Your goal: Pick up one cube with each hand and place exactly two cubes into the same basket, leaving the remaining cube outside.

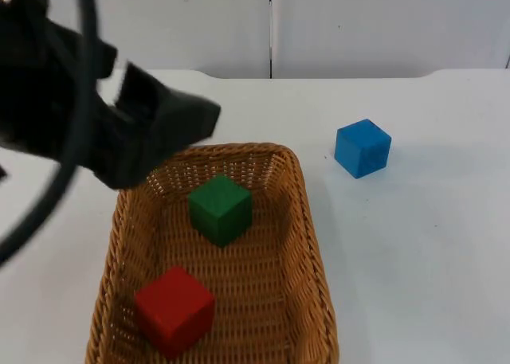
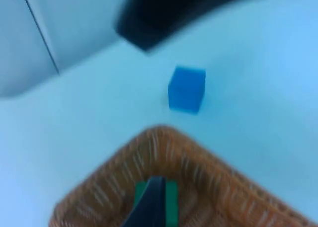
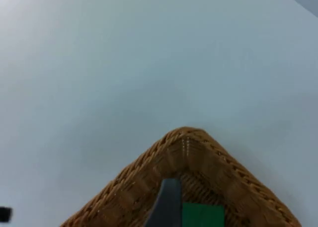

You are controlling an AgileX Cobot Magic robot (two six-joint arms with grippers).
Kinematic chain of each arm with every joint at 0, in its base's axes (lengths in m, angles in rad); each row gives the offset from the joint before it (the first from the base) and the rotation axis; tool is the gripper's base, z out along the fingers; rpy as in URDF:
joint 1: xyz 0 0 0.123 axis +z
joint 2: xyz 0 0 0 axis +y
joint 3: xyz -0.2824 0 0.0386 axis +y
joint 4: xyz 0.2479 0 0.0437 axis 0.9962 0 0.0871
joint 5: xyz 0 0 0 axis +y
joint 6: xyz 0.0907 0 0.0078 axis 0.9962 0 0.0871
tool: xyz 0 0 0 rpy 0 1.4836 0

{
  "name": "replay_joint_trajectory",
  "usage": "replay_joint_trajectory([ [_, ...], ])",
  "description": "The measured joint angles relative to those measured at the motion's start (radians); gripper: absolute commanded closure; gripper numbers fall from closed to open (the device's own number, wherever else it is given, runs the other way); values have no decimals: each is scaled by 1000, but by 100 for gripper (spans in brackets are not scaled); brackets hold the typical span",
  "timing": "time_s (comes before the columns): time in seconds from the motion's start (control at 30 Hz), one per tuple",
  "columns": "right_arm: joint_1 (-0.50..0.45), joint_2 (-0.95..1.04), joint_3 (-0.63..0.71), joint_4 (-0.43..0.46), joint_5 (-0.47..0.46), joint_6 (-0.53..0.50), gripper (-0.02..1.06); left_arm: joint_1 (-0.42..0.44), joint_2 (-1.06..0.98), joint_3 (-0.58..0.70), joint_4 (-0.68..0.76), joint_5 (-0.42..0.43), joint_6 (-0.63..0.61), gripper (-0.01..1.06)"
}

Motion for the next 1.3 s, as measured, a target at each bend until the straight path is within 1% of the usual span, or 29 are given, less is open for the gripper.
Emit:
replay_joint_trajectory([
  [0.07, 0, -4, 2, -2, 10, 0, 31, 0, -22, 0, 0, 3, 0, 16],
  [0.2, 0, -27, 2, -2, 51, 2, 31, 0, -84, 0, 0, 42, 0, 16],
  [0.3, 0, -56, 22, -2, 49, 4, 31, 0, -103, 0, 2, 65, 0, 16],
  [0.37, 0, -91, 68, -2, 30, 4, 31, 0, -120, 0, 2, 80, 0, 16],
  [0.43, 0, -136, 130, -2, -10, 4, 31, 0, -136, 0, 2, 96, 2, 16],
  [0.47, 0, -136, 130, -2, -10, 4, 31, 0, -136, 0, 2, 96, 2, 16],
  [0.6, 0, -223, 281, -2, -85, 4, 31, 0, -160, 0, 2, 140, 0, 16],
  [0.63, 0, -223, 281, -2, -85, 4, 31, 0, -160, 0, 2, 140, 0, 16],
  [0.8, 0, -328, 461, -2, -165, 4, 31, 0, -182, 0, 11, 185, -3, 16],
  [0.83, 0, -328, 461, -2, -165, 4, 31, 0, -182, 0, 11, 185, -3, 16],
  [0.87, 0, -348, 488, -2, -177, 4, 31, 0, -186, 0, 20, 191, -7, 16],
  [0.97, 0, -405, 573, -2, -210, 4, 31, 0, -188, 0, 79, 211, -45, 16],
  [1.03, 0, -443, 624, -2, -231, 4, 31, 0, -188, 0, 136, 222, -101, 16],
  [1.07, 0, -443, 624, -2, -231, 4, 31, 0, -188, 0, 136, 222, -101, 16],
  [1.23, 0, -538, 723, -2, -271, 4, 31, 0, -207, 0, 273, 263, -228, 16],
  [1.27, 0, -538, 723, -2, -271, 4, 31, 0, -207, 0, 273, 263, -228, 16],
  [1.3, 0, -558, 737, -2, -279, 4, 31, 0, -220, 0, 297, 271, -257, 16],
])
